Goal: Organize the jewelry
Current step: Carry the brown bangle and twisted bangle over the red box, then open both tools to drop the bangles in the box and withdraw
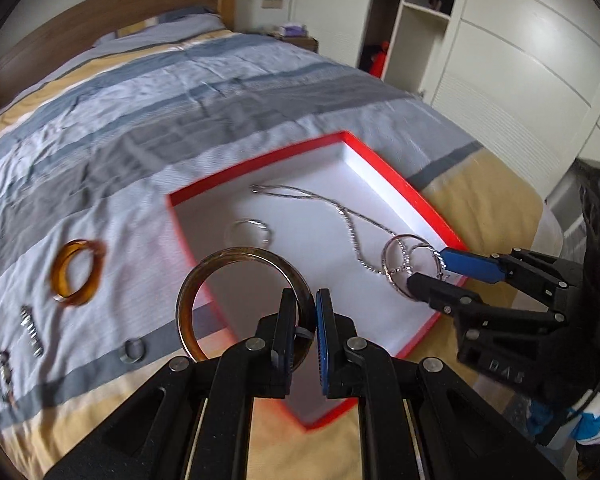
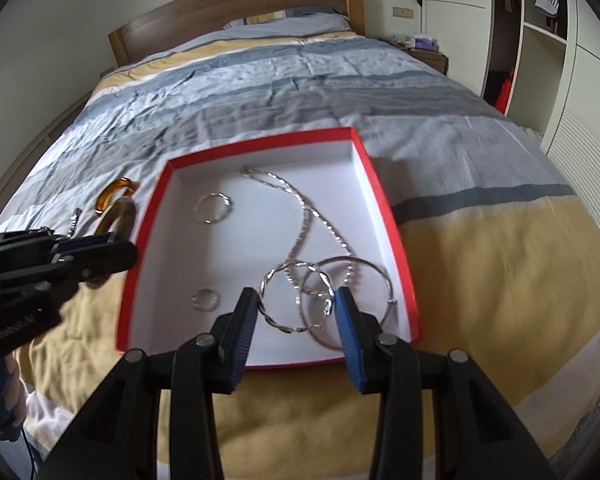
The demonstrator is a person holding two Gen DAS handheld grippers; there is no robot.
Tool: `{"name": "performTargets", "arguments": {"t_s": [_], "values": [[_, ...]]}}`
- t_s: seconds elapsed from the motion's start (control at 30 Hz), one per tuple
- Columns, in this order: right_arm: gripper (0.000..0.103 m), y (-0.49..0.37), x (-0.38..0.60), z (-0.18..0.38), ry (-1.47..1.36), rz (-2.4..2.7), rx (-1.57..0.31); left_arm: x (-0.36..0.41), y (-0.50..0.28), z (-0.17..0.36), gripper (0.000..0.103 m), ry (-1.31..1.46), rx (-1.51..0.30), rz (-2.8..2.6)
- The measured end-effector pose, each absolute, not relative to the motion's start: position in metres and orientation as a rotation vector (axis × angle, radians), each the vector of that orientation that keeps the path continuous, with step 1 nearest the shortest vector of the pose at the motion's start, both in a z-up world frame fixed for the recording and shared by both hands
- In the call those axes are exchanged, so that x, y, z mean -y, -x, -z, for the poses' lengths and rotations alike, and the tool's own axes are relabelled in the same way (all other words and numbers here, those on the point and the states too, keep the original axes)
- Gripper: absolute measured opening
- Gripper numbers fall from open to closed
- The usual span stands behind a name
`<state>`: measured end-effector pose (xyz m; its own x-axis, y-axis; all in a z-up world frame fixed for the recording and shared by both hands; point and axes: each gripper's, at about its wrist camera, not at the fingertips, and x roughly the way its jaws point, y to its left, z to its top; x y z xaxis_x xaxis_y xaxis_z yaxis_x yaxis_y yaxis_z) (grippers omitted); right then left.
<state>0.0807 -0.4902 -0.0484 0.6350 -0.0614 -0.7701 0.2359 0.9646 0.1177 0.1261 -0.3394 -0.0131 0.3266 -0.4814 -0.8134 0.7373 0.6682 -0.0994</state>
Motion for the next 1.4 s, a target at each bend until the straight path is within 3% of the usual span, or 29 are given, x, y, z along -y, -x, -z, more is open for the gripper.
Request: {"name": "performTargets", "arguments": {"t_s": [0.53,0.73,0.83,0.87,0.9,1.4], "values": [[0.038,-0.106,0.506,0.082,-0.190,0.177,-0.931,0.365,-0.135,0.070,0.010,-0.388,-0.993,0.829],[0.039,-0.107,0.504,0.082,-0.167,0.179,-0.944,0.367,-0.131,0.070,0.015,-0.404,-0.975,0.826],[0.039,-0.107,0.502,0.082,-0.158,0.182,-0.950,0.369,-0.128,0.067,0.033,-0.421,-0.964,0.833],[0.039,-0.107,0.502,0.081,-0.158,0.184,-0.954,0.368,-0.127,0.063,0.049,-0.420,-0.948,0.825],[0.039,-0.106,0.501,0.081,-0.156,0.187,-0.956,0.365,-0.125,0.060,0.053,-0.415,-0.939,0.822],[0.039,-0.051,0.483,0.018,-0.150,0.247,-0.867,0.304,-0.091,-0.007,0.056,-0.355,-0.870,0.778]]}}
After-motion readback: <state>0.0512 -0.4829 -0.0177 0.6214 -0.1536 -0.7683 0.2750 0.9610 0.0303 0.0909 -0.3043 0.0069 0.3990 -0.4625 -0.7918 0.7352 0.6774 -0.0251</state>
